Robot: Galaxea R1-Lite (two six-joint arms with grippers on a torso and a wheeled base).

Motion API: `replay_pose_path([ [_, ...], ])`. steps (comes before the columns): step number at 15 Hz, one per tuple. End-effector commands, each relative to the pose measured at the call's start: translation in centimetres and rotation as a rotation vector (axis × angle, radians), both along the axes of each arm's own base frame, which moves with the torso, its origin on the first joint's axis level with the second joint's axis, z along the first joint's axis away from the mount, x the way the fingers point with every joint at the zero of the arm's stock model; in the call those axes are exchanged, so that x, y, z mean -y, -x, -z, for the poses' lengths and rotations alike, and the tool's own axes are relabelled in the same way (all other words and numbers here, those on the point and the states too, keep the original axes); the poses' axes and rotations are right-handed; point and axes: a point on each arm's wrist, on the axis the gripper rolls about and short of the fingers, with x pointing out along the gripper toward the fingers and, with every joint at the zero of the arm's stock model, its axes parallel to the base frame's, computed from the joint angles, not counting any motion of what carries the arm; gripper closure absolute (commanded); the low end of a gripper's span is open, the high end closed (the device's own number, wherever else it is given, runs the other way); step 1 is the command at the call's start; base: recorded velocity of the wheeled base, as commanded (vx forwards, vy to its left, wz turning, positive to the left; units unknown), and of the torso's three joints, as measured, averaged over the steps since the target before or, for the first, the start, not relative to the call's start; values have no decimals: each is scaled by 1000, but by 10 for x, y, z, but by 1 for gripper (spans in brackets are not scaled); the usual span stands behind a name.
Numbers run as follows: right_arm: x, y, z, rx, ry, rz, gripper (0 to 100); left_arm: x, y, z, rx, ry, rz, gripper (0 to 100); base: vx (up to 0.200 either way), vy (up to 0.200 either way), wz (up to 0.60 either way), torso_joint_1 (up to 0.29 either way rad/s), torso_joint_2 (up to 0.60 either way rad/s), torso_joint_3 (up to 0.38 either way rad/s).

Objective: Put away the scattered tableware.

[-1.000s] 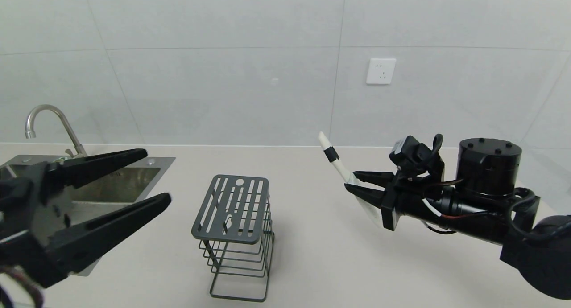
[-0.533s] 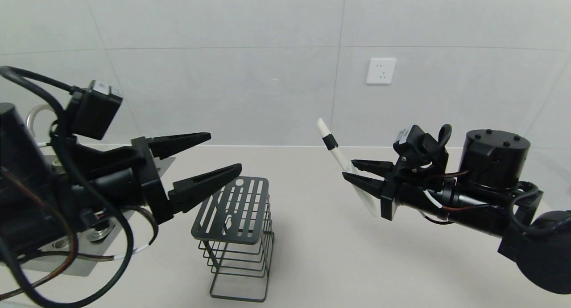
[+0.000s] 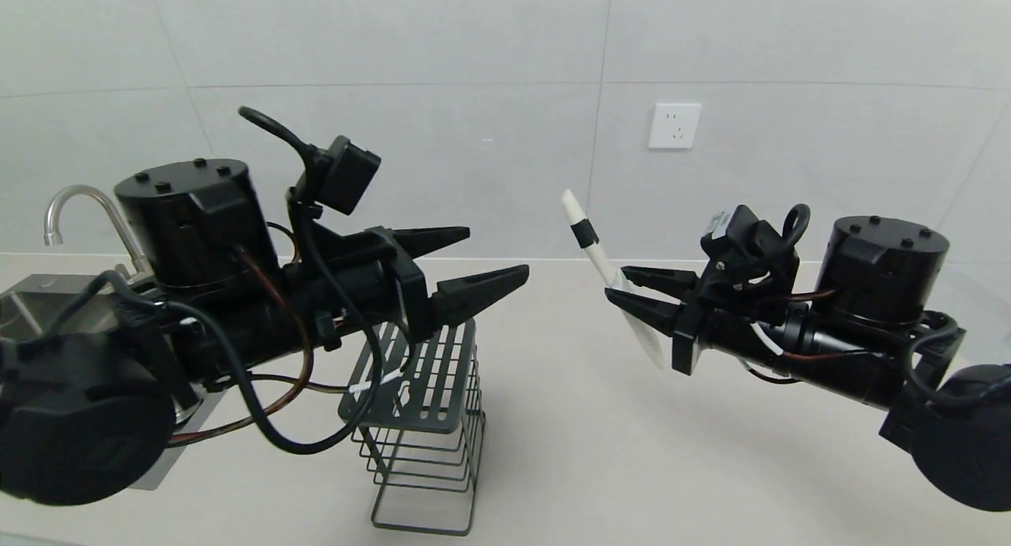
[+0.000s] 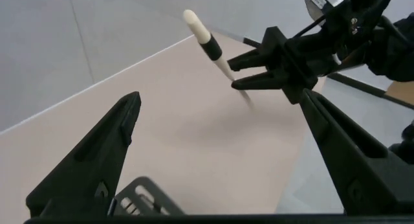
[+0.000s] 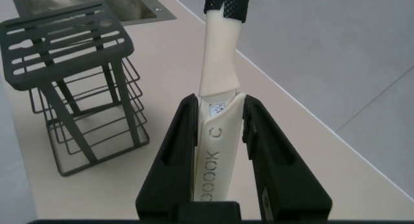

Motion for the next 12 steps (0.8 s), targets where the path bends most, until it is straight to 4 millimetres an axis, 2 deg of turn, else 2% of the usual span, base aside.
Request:
replay_pose_path([
  [1,1,1,-3,13,-8,1,100,14,-18,16,-47,-1,-1,0,0,0,0,0,0,0],
  [2,3,4,-9,32,-18,1,100,19,-19,19,-78,22,6,0,0,0,0,0,0,0],
  [7,5,6,-14,46,-25,5,100,44,-21,21,-141,96,49,0,0,0,0,0,0,0],
  [11,7,10,-17,54,-29,7,100,81,-27,23,-105,169,79,0,0,0,0,0,0,0],
  [12,7,10,-17,54,-29,7,100,85,-28,22,-97,177,74,0,0,0,0,0,0,0],
])
